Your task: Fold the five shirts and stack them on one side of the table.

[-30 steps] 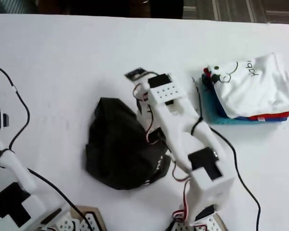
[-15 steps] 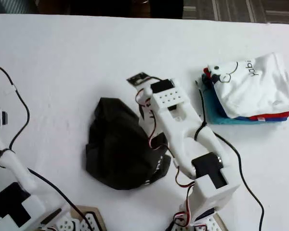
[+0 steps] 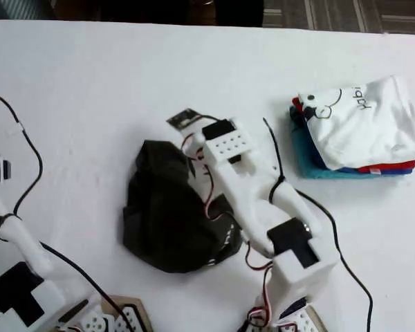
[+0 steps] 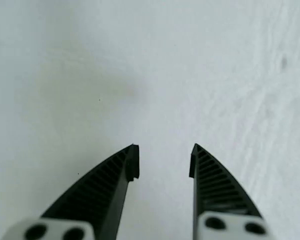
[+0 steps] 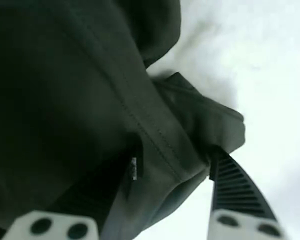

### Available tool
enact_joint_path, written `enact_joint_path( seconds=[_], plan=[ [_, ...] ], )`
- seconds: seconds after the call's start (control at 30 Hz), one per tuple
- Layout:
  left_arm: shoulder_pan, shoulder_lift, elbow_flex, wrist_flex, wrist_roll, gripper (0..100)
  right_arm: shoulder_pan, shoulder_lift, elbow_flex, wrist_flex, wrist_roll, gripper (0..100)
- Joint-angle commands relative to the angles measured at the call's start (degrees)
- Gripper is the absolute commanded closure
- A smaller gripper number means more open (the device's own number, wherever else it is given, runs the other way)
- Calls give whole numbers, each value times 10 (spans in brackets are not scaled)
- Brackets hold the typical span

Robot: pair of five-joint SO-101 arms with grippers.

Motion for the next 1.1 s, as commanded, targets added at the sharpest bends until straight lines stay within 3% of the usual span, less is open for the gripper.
enact_joint_path(
  seconds=[0.0, 0.17, 0.3, 0.57, 0.73, 1.07],
  plan=[
    [-7, -25, -4, -6, -1, 815, 12, 10, -6, -9, 4, 776],
    [-7, -25, -4, -7, -1, 815, 8, 11, -7, -11, 4, 814],
    [-7, -25, -4, -7, -1, 815, 19, 10, -28, -7, 4, 987],
    [-7, -22, -3, -5, -1, 815, 64, 10, -99, 66, 5, 979],
    [-4, -22, -3, -5, -1, 815, 70, -1, -166, 125, 51, 979],
    [20, -21, 26, -3, 0, 813, 95, -263, -233, 196, 147, 979]
  ],
)
